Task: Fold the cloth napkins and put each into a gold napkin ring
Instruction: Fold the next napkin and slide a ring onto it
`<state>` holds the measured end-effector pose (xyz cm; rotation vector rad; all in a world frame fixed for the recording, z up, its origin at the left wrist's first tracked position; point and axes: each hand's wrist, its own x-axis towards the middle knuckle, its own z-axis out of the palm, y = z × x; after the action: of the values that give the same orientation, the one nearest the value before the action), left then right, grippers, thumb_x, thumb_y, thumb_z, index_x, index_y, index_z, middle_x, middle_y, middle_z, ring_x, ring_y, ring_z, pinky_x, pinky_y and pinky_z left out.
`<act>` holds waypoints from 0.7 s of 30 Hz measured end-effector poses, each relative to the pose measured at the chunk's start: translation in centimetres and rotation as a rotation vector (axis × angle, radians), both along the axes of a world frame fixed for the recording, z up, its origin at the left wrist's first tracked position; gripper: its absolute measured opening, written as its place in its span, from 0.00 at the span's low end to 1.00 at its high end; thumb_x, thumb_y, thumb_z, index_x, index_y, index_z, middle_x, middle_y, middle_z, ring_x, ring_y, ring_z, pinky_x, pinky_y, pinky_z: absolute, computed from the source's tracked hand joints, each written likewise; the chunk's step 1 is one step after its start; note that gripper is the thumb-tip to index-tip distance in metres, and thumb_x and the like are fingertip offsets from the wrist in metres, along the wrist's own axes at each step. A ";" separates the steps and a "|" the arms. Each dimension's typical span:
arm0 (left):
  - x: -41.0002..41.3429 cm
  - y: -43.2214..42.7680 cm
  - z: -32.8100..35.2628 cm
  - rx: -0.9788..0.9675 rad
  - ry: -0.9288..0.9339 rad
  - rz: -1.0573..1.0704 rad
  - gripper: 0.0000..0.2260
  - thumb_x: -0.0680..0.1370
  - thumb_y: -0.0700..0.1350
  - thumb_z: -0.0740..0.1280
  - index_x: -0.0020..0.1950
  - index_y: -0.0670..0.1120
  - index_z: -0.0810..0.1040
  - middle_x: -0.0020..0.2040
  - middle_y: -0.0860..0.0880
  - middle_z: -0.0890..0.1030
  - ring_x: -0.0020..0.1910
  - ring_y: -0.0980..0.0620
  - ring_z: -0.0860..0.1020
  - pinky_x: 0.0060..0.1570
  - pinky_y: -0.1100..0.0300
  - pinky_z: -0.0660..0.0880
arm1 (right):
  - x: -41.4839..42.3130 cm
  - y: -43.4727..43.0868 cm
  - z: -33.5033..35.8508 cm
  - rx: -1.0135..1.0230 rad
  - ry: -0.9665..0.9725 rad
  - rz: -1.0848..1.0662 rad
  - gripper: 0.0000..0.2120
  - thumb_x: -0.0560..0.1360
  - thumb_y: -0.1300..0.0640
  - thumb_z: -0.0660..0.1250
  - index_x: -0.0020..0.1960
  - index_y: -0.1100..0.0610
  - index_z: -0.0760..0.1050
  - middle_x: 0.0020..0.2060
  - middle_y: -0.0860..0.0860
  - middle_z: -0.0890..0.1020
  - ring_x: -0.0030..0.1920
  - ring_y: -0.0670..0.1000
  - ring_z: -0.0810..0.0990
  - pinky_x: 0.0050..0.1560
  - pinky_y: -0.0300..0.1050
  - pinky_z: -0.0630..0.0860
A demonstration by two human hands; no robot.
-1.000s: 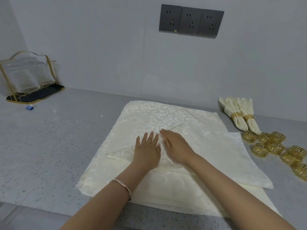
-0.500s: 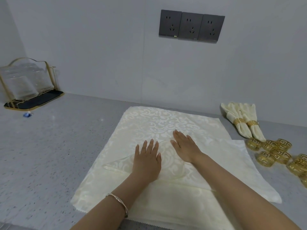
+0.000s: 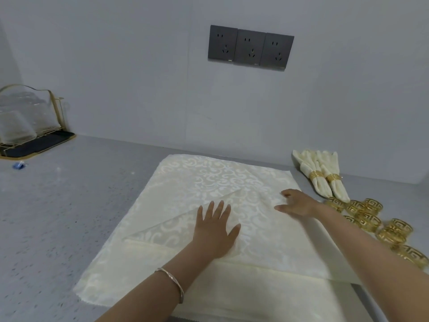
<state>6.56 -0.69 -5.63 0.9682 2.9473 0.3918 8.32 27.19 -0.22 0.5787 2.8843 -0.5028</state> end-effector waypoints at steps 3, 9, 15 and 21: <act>0.6 1.1 -0.6 -0.014 -0.019 0.025 0.57 0.54 0.72 0.17 0.79 0.51 0.43 0.79 0.51 0.42 0.77 0.49 0.38 0.72 0.47 0.32 | -0.3 0.4 0.1 -0.020 0.031 -0.011 0.36 0.69 0.38 0.70 0.71 0.54 0.65 0.69 0.52 0.67 0.68 0.53 0.68 0.68 0.48 0.65; 1.0 1.6 -0.9 0.001 -0.003 0.076 0.58 0.53 0.74 0.18 0.79 0.50 0.43 0.79 0.51 0.42 0.77 0.48 0.38 0.72 0.46 0.32 | -0.8 1.2 0.7 0.109 -0.105 -0.077 0.43 0.64 0.28 0.67 0.70 0.51 0.63 0.68 0.52 0.68 0.69 0.55 0.64 0.69 0.50 0.62; 1.0 1.5 -0.6 -0.027 -0.003 0.097 0.37 0.75 0.70 0.39 0.79 0.51 0.43 0.79 0.51 0.42 0.77 0.49 0.39 0.74 0.46 0.35 | 2.0 2.8 3.2 0.337 -0.052 -0.089 0.31 0.70 0.40 0.69 0.68 0.53 0.67 0.61 0.50 0.74 0.64 0.53 0.70 0.65 0.46 0.61; 1.1 1.7 -0.3 -0.054 0.001 0.096 0.30 0.81 0.62 0.45 0.79 0.50 0.43 0.79 0.51 0.42 0.77 0.49 0.39 0.74 0.46 0.36 | 7.0 0.1 3.4 0.214 0.411 -0.108 0.05 0.74 0.54 0.69 0.43 0.56 0.78 0.39 0.49 0.81 0.41 0.50 0.77 0.31 0.38 0.64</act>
<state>7.69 0.99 -5.90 0.8232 2.9963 0.3123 15.36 27.32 3.21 0.7439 3.3402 -0.3645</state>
